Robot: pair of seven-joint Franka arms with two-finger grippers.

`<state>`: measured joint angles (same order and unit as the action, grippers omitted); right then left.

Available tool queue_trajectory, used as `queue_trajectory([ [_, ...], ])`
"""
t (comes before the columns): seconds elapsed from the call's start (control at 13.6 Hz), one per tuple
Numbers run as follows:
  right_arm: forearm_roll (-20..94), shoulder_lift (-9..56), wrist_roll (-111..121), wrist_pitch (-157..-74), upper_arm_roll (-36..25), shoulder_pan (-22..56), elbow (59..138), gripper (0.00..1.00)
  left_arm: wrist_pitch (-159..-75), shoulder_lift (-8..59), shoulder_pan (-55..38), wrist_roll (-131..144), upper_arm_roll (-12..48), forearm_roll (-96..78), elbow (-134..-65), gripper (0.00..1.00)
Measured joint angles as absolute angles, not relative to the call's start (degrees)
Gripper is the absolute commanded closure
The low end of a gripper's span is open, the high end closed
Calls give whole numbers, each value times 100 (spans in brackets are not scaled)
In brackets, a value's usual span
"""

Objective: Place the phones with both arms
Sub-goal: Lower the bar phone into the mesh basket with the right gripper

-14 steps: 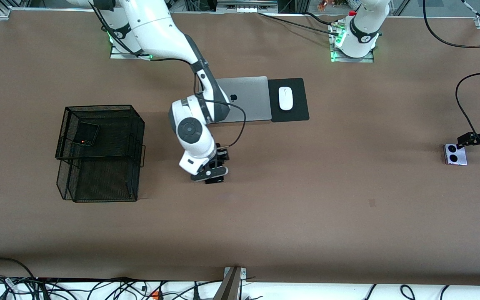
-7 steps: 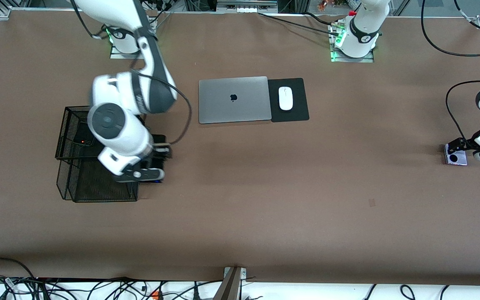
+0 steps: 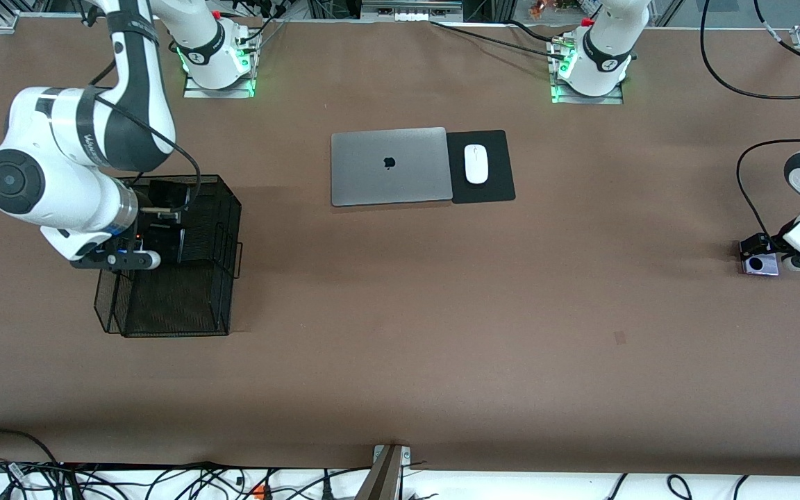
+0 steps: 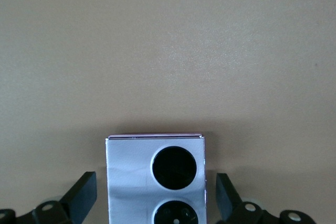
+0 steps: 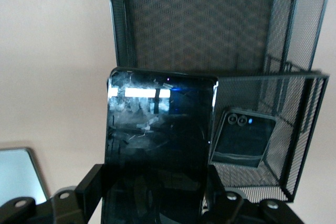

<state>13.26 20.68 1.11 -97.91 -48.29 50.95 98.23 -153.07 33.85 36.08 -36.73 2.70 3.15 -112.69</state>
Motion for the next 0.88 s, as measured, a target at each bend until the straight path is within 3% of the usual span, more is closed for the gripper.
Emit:
queue_trajectory([
  [0.29, 1319, 2000, -232, -9853, -4734, 5364, 9946, 100, -15404, 3444, 3620, -3669, 269, 314, -11268, 0],
  [0.88, 1294, 2006, -166, -10738, -4777, 5335, 10786, 100, -15570, 3581, 3655, -3660, 267, 283, -11267, 0],
])
